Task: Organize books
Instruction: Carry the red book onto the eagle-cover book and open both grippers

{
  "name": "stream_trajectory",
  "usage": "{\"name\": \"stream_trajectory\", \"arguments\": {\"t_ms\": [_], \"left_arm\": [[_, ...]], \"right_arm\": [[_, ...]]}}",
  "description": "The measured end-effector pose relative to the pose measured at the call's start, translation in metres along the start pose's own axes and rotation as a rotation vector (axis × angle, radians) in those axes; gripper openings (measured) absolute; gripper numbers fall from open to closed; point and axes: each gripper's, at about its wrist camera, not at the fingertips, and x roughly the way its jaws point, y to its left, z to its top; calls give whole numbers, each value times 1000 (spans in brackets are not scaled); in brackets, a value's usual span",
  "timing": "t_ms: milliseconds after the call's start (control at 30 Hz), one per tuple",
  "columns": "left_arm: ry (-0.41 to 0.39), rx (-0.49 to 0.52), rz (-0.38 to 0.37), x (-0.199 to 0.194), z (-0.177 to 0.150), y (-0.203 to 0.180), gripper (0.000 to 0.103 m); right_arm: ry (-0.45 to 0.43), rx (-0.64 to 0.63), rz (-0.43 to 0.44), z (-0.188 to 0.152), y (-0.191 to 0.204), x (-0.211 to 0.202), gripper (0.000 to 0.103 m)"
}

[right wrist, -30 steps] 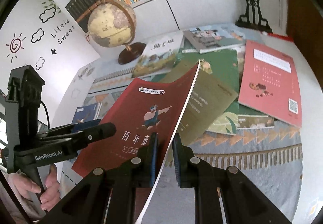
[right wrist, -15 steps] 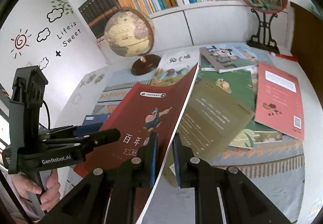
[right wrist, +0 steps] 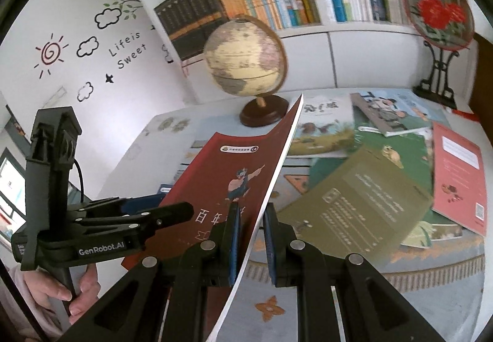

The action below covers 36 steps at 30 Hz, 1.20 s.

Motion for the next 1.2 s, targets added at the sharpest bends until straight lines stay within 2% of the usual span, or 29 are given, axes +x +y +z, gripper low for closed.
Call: {"name": "stream_trajectory", "arguments": {"t_ms": [300, 533, 767, 900, 1200], "left_arm": [[-28, -105, 49, -19, -9, 53, 49], [-25, -201, 99, -28, -25, 101, 49], [-7, -259, 154, -28, -43, 139, 49], [8, -282, 157, -20, -52, 156, 49], [52, -322, 168, 5, -63, 176, 49]], "right_arm": [[29, -10, 73, 2, 43, 32, 14], [91, -48, 129, -5, 82, 65, 15], [170, -81, 177, -26, 121, 101, 16], [208, -76, 197, -34, 128, 117, 16], [252, -66, 173, -47, 134, 149, 16]]}}
